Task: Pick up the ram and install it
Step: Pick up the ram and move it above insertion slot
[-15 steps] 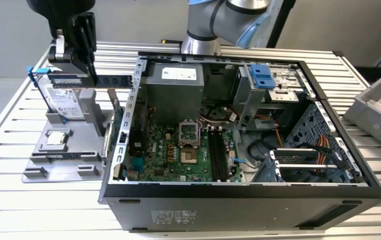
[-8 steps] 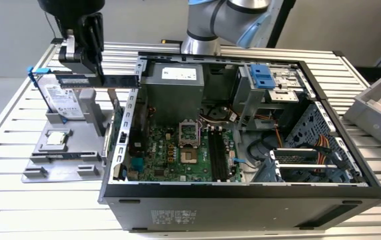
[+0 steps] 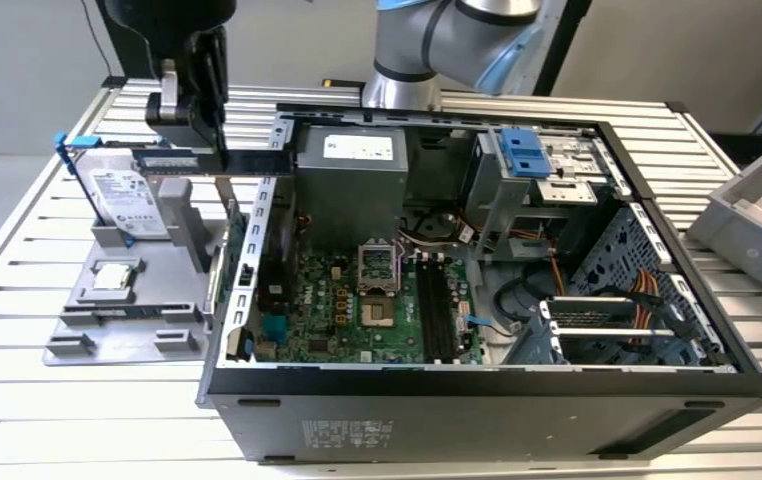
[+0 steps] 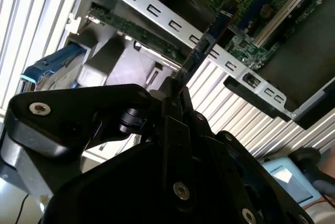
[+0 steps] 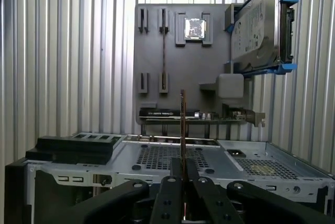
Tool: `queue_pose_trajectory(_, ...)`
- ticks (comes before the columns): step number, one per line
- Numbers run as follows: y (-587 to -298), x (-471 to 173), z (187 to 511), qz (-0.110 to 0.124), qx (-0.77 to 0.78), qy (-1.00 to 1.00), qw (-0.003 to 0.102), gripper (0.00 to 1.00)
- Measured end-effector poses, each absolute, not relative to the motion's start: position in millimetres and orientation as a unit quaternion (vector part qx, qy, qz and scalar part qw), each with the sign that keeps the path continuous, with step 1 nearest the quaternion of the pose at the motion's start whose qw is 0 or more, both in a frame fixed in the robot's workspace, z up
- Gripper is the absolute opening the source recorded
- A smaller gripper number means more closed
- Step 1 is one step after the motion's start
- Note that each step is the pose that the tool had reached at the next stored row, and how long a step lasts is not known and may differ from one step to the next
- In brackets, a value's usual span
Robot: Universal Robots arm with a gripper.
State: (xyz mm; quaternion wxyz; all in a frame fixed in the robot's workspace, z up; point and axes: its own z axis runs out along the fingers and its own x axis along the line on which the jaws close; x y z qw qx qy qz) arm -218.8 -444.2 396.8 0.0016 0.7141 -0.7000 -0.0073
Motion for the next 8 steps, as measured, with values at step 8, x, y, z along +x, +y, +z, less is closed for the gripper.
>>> queue_pose_trajectory(8, -443.8, -203.4, 396.8, -0.008, 0.714, -0.7, 0.003, 0.0)
